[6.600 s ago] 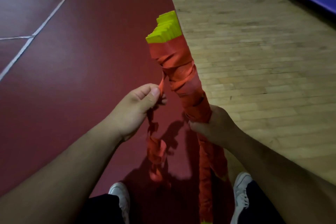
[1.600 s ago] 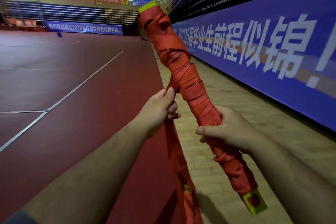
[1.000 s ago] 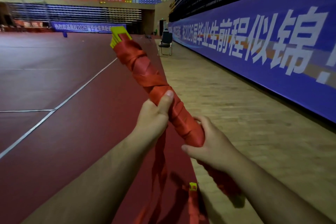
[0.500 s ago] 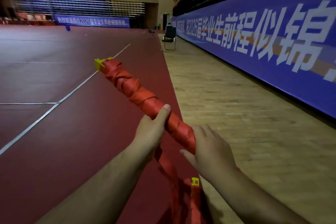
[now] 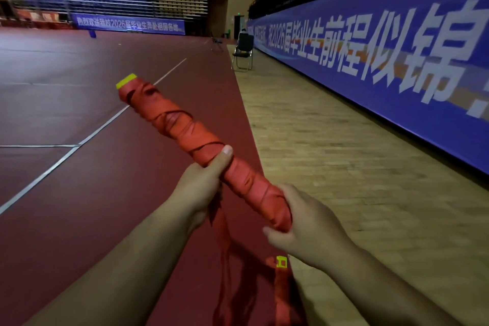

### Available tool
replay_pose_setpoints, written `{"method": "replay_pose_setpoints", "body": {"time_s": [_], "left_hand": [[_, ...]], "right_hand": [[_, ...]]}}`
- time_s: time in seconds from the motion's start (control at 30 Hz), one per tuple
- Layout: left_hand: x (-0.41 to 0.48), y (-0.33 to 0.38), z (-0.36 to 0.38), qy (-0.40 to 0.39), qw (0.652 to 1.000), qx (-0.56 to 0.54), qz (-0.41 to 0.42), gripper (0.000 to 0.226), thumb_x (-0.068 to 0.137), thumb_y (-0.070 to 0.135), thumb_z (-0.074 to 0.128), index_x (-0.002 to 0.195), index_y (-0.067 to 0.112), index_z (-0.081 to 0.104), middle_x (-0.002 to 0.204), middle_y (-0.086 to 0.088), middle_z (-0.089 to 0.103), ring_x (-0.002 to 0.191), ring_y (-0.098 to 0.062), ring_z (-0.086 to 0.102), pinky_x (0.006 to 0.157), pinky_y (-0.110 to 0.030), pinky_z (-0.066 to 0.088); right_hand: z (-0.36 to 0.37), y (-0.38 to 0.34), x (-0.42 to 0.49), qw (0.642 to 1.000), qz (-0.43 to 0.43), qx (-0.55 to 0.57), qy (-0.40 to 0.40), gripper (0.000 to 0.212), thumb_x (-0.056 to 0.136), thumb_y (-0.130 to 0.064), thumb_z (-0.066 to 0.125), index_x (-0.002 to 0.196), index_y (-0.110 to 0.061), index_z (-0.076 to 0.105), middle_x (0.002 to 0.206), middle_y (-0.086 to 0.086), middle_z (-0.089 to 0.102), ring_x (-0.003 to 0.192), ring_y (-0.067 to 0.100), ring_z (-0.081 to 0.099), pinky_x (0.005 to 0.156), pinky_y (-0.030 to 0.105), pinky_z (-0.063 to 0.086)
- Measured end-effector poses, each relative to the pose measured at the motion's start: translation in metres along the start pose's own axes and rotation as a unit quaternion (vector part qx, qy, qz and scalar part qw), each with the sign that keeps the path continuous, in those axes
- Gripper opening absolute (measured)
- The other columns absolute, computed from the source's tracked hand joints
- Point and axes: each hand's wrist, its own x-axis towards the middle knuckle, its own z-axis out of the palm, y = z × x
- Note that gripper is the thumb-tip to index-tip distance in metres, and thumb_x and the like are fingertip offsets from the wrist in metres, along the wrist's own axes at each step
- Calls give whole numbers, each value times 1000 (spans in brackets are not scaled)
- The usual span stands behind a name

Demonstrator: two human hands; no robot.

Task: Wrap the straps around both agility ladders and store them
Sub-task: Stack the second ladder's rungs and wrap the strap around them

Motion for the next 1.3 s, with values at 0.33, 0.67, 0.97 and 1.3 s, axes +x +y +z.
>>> {"method": "replay_pose_setpoints", "body": {"time_s": [0.33,0.67,0.97,1.3], "left_hand": [[4,10,-7,-67,993,98,21,70,75,76,44,88,10,66,57,-1,63,44,-12,45,54,-28,40],[19,-18,-16,3,1000,26,7,35,87,45,69,76,15,54,57,0,40,46,-13,33,47,-26,25],[8,-9,-14,-42,992,120,14,57,90,69,45,87,16,65,60,1,61,41,-11,36,46,-23,28],[17,-30,-17,27,998,23,-46,36,91,43,67,77,13,54,55,-3,40,44,-14,35,47,-27,26]], "right_hand": [[26,6,-2,989,102,103,14,40,76,-38,72,111,-27,57,86,-8,65,80,18,64,67,31,46],[14,15,1,962,73,214,-153,84,60,-54,77,137,-36,46,113,-13,66,97,6,66,92,35,54],[32,-3,-2,985,117,114,-45,44,66,-36,73,104,-25,52,87,-3,65,75,14,63,64,33,47],[17,13,5,984,73,112,-115,73,61,-53,76,126,-36,48,106,-11,63,89,9,62,78,30,51]]}}
